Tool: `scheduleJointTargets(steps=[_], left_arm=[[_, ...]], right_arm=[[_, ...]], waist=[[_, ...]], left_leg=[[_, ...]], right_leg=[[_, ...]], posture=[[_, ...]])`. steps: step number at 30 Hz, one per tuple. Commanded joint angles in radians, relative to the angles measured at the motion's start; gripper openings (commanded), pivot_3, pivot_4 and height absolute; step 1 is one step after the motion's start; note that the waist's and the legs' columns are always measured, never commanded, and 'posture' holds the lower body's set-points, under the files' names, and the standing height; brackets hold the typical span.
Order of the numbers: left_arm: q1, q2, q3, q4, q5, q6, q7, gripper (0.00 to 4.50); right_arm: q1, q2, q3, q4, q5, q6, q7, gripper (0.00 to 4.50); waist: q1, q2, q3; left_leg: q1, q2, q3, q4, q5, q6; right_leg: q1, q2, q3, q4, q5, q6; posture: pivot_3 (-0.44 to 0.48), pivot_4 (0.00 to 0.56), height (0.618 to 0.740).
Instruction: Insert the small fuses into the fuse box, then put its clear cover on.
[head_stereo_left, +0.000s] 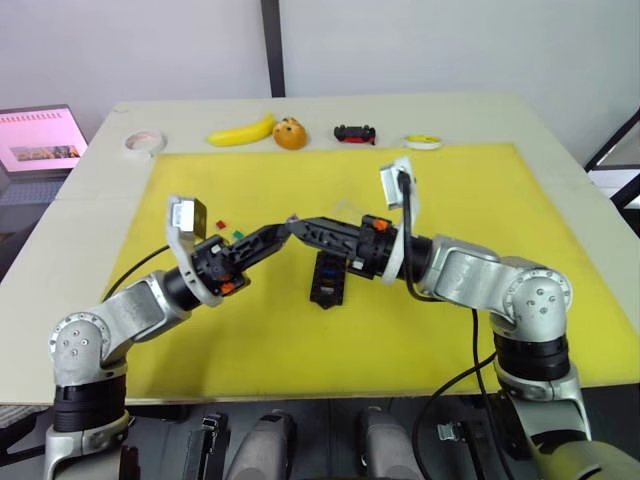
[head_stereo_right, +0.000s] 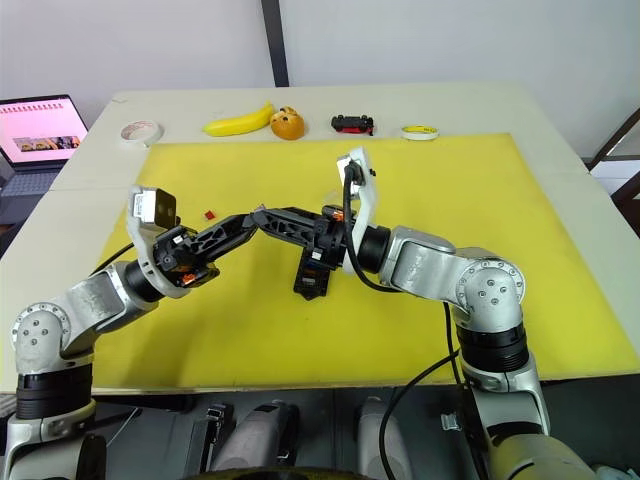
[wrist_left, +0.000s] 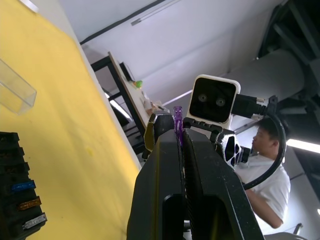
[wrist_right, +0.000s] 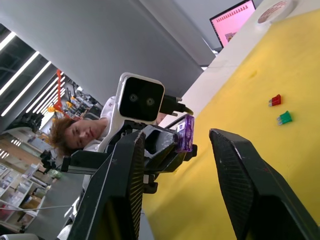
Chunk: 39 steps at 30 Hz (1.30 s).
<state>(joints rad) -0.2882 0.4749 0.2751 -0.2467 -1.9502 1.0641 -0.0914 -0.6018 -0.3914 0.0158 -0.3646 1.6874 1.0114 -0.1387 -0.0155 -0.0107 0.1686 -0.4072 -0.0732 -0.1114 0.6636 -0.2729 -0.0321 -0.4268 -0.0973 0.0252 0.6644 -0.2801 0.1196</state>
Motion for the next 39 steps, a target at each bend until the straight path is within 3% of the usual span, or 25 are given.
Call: scheduleJointTargets(steps=[1,2,3,11,14,18,21,26,29,30,35,39], left_arm=[[-0.019,0.009,0.000,-0.017,-0.022,-0.003,-0.019,0.00],[-0.019,0.009,-0.001,-0.017,-0.022,-0.003,-0.020,0.00],[-0.019,0.009,-0.003,-0.018,-0.022,-0.004,-0.020,0.00],[-0.007,0.037,-0.015,-0.014,-0.022,0.002,-0.011,0.00],[0.016,0.084,-0.003,-0.023,-0.022,0.004,-0.021,0.99],[0.102,0.158,0.067,-0.054,-0.022,-0.021,-0.017,3.15],[0.218,0.201,0.160,-0.133,-0.022,-0.069,0.002,4.44],[0.394,0.262,0.298,-0.270,-0.022,-0.136,-0.005,4.44],[0.446,0.359,0.374,-0.323,-0.007,-0.135,-0.018,4.44],[0.427,0.399,0.374,-0.332,0.051,-0.130,-0.044,4.44],[0.310,0.556,0.247,-0.367,0.402,-0.137,-0.284,4.44],[0.169,0.560,0.078,-0.317,0.609,-0.204,-0.490,4.44]], right_arm=[[-0.024,-0.007,-0.005,-0.011,0.031,-0.022,0.013,0.73],[-0.025,-0.008,-0.004,-0.010,0.034,-0.024,0.012,0.17],[-0.025,-0.010,-0.003,-0.011,0.037,-0.026,0.012,0.03],[-0.024,-0.029,0.002,-0.009,0.070,-0.030,0.017,0.03],[-0.030,-0.048,0.001,0.001,0.103,-0.021,0.028,0.00],[-0.033,-0.096,0.009,0.011,0.142,0.006,0.066,0.00],[-0.042,-0.132,0.012,0.027,0.152,0.028,0.112,0.00],[-0.075,-0.177,0.012,0.061,0.119,0.063,0.206,0.00],[-0.103,-0.217,0.015,0.073,0.031,0.098,0.302,0.00],[-0.113,-0.236,0.016,0.072,-0.009,0.110,0.342,0.00],[-0.162,-0.309,0.041,0.055,-0.209,0.132,0.518,0.00],[-0.194,-0.356,0.092,0.029,-0.384,0.123,0.638,0.00]], waist=[[0.000,0.000,0.000],[0.000,0.000,0.000],[0.000,0.000,0.000],[0.000,0.000,0.000],[-0.001,0.000,0.000],[-0.003,0.000,0.000],[-0.005,0.001,0.000],[0.002,0.001,0.001],[0.005,0.001,0.001],[0.006,0.001,0.001],[0.002,0.002,0.001],[0.000,0.003,0.002]], left_leg=[[0.000,0.000,0.000,0.000,0.000,0.000],[0.000,0.000,0.000,0.000,0.000,0.000],[0.000,0.000,0.000,0.000,0.000,0.000],[0.000,0.000,0.000,0.000,-0.001,0.001],[0.000,0.000,0.000,0.000,-0.002,0.003],[0.000,0.000,0.000,0.000,-0.003,0.005],[0.000,0.001,0.000,-0.001,-0.003,0.006],[0.000,0.001,0.000,-0.001,-0.003,0.006],[0.000,0.001,0.000,-0.001,-0.004,0.006],[0.000,0.001,0.000,-0.001,-0.004,0.006],[0.000,0.001,0.002,-0.002,-0.004,0.008],[0.000,0.001,0.003,-0.004,-0.005,0.008]], right_leg=[[0.000,0.000,0.000,0.000,0.000,0.000],[0.000,0.000,0.000,0.000,0.000,0.000],[0.000,0.000,0.000,0.000,0.000,0.000],[0.000,0.000,0.000,0.000,0.000,0.000],[0.000,0.000,0.000,0.000,0.000,0.000],[0.000,0.000,0.000,-0.001,0.000,0.000],[0.000,0.000,0.000,-0.001,0.000,0.000],[0.001,-0.001,0.000,-0.003,0.000,0.000],[0.002,-0.001,0.000,-0.004,0.000,-0.001],[0.002,-0.001,0.000,-0.005,0.000,-0.001],[0.003,0.000,-0.001,-0.007,0.000,-0.001],[0.001,0.000,0.000,-0.009,0.000,-0.001]], posture=[[0.000,0.150,0.740],[0.000,0.150,0.740],[0.000,0.150,0.740],[0.000,0.150,0.740],[0.000,0.150,0.740],[0.000,0.150,0.740],[0.000,0.150,0.740],[0.000,0.150,0.740],[0.000,0.150,0.740],[0.000,0.150,0.740],[0.000,0.150,0.740],[0.000,0.150,0.740]])
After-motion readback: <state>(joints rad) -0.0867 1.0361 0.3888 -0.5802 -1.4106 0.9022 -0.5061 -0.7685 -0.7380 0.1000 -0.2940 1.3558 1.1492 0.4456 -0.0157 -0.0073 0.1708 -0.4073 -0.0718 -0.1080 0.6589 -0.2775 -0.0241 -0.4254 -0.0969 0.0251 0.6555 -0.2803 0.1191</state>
